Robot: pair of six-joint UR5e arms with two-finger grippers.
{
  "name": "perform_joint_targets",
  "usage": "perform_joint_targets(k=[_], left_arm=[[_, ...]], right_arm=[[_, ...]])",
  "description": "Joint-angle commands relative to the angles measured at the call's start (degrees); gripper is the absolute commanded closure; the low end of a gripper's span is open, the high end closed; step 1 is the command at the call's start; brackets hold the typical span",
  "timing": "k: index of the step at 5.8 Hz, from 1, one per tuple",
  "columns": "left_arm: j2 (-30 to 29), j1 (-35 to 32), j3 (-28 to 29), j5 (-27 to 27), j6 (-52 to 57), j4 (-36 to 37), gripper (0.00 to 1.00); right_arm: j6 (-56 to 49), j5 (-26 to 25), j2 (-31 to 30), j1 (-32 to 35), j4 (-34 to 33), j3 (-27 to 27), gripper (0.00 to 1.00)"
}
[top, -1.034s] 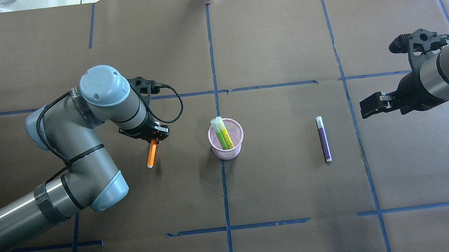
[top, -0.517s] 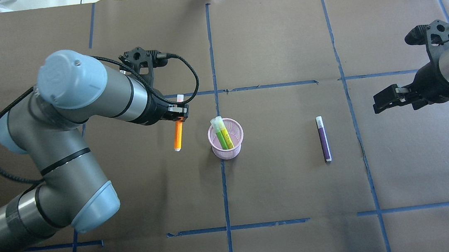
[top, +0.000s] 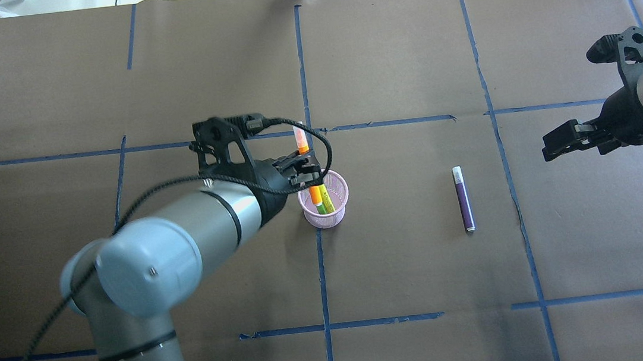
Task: Collect pens into pen holder
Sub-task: 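Carry the orange marker over the pink cup and lower it in with the left gripper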
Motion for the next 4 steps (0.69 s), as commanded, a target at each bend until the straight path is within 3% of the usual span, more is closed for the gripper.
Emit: perform_joint_targets(k=[1,2,4], left_arm=[[0.16,4.06,5.04,16.68,-0.90,-8.54,1.00],[-0.45,4.95,10.12,22.69,-1.42,-10.58,1.00],[-2.21,6.18,19.18,29.05,-2.82,-14.35,1.00]], right_arm=[[-0.03,0.05,-0.11,0.03,0.00,0.08,0.00],[0.05,0.05,-0.11,0.03,0.00,-0.09,0.00],[-0.03,-0.04,0.15,-0.15,0.17,-1.14,0.00]])
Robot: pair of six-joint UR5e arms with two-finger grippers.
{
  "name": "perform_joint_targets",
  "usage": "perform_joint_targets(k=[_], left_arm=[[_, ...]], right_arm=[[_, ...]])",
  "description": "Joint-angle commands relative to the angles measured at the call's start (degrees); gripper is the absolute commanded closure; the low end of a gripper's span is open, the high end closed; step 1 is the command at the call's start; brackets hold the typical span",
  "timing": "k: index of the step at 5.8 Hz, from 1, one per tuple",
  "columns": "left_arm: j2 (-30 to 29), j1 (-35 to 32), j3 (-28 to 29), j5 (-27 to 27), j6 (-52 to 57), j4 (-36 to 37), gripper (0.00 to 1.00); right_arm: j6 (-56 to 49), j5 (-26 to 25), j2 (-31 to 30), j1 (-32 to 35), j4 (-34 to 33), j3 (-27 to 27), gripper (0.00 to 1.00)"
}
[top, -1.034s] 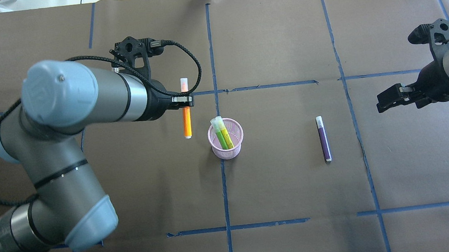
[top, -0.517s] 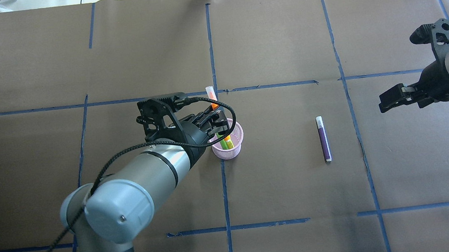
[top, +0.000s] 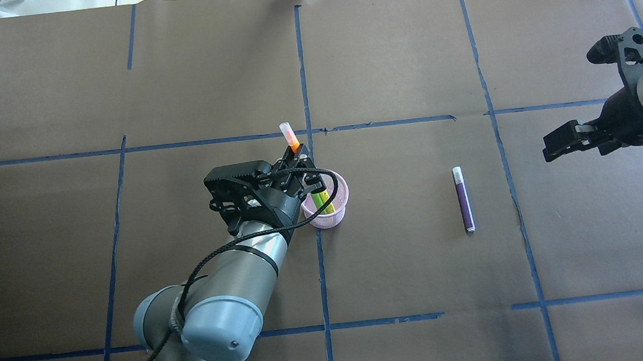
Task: Collect pens into pen holder
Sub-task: 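Carry the orange marker over the pink cup and lower it in with the left gripper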
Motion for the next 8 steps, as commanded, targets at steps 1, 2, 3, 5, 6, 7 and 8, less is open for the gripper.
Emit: perform_joint_targets(k=[1,2,3,5,6,7,8], left_arm=[[-0.86,1.02,3.78,2.40,-0.71,-2.45,1.00],[-1.12,1.63,3.34,2.22,-0.62,-2.62,1.00],[-1.13,1.64,3.25,1.87,-0.53,-2.63,0.97],[-0.86,2.34,3.25,1.17,-0.18,-2.45,0.01],[-1.38,2.34,2.64,0.04,-0.18,-2.54,0.00],[-0.78,2.34,-4.33,-4.50,4.52,-2.62,0.00],[-0.25,1.65,-9.88,-8.55,7.18,-1.76,0.00]], right_arm=[[-0.06,-0.02,0.22,-0.07,-0.01,-0.77,0.00],[-0.06,-0.02,0.13,-0.07,-0.01,-0.95,0.00],[-0.06,-0.02,0.13,-0.07,-0.01,-1.04,0.00],[-0.06,-0.02,0.05,0.02,-0.01,-1.12,0.00],[0.38,-0.02,-0.04,-0.07,-0.10,-1.21,0.00],[0.90,-0.19,0.92,-0.42,-0.01,-2.78,0.00],[2.39,-0.11,4.93,-1.73,-0.01,-4.97,0.00]])
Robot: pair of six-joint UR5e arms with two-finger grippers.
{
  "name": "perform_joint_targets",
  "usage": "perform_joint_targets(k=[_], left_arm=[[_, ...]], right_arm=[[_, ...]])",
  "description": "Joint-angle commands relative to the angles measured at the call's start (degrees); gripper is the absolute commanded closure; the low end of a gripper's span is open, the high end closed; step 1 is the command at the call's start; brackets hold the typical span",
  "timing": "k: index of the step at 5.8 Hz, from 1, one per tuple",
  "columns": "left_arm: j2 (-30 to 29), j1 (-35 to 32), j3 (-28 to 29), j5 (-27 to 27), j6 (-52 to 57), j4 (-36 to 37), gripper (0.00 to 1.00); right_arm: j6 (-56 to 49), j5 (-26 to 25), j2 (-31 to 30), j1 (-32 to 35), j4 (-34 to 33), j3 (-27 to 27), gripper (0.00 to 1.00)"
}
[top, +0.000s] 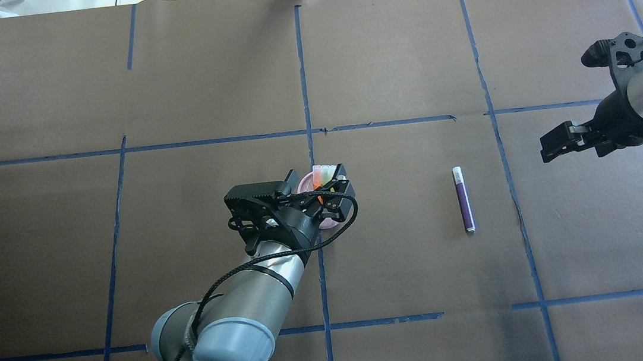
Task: Collect pens into pen holder
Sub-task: 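Open and withdraw the left gripper while the right gripper descends onto the purple marker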
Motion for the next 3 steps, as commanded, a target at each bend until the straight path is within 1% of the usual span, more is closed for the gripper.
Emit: perform_joint_targets(k=[1,2,3], left_arm=[[4.10,-4.45,-5.09,-10.30,2.83,0.82,0.00],[7.36,-8.84,-5.26,-19.94,2.84,1.00,0.00],[9.92,-11.14,-5.35,-25.87,2.92,6.65,0.01]], right_arm=[[7.39,-0.51,4.37,-4.35,0.11,-3.29,0.00],[9.11,-0.77,9.43,-5.34,0.02,-7.74,0.00],[12.34,-1.04,14.87,-7.52,0.11,-12.31,0.01]])
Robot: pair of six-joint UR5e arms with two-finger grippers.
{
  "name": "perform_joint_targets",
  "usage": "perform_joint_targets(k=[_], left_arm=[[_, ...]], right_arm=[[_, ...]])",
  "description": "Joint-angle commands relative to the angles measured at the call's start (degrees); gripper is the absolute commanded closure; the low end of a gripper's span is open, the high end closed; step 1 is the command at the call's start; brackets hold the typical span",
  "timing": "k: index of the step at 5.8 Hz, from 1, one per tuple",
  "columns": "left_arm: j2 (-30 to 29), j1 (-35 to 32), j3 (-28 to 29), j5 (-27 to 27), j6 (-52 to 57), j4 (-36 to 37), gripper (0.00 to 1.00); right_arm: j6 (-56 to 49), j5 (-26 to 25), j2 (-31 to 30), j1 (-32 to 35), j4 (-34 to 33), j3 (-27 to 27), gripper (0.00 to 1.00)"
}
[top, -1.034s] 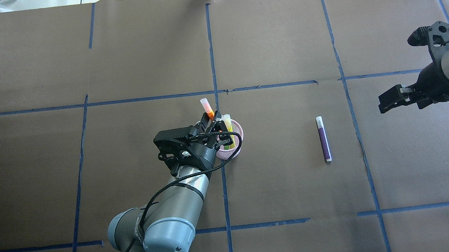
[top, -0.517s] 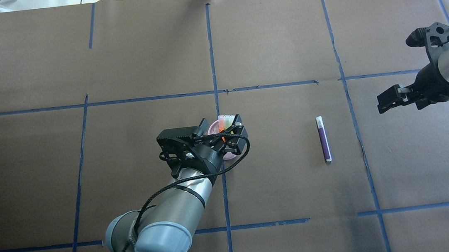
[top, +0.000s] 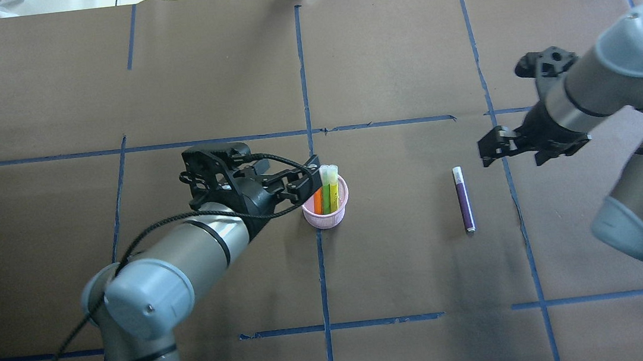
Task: Collect pens into pen holder
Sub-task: 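Open and withdraw the left gripper while the right gripper descends onto the purple marker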
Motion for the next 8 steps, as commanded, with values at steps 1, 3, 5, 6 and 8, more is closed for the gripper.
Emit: perform_joint_targets(k=[1,3,5,6,8], left_arm=[[3.16,-3.93,-4.34,-9.11,0.02,12.85,0.01],[3.52,-3.94,-9.65,-9.31,-0.50,22.17,0.00],[3.70,-3.94,-9.48,-9.23,-0.60,22.35,0.00],[3.70,-3.94,-9.48,-9.31,-0.60,22.35,0.00],[3.70,-4.38,-9.13,-11.05,-0.25,23.05,0.00]], right_arm=[[3.31,-3.21,8.41,-4.60,-0.04,-7.79,0.01],[2.70,-3.50,9.41,-5.15,0.05,-13.60,0.02],[2.52,-3.41,8.97,-5.59,0.05,-15.20,0.08],[2.87,-3.32,8.98,-6.11,0.05,-15.47,0.13],[2.43,-3.32,8.71,-7.44,0.05,-15.56,0.16]])
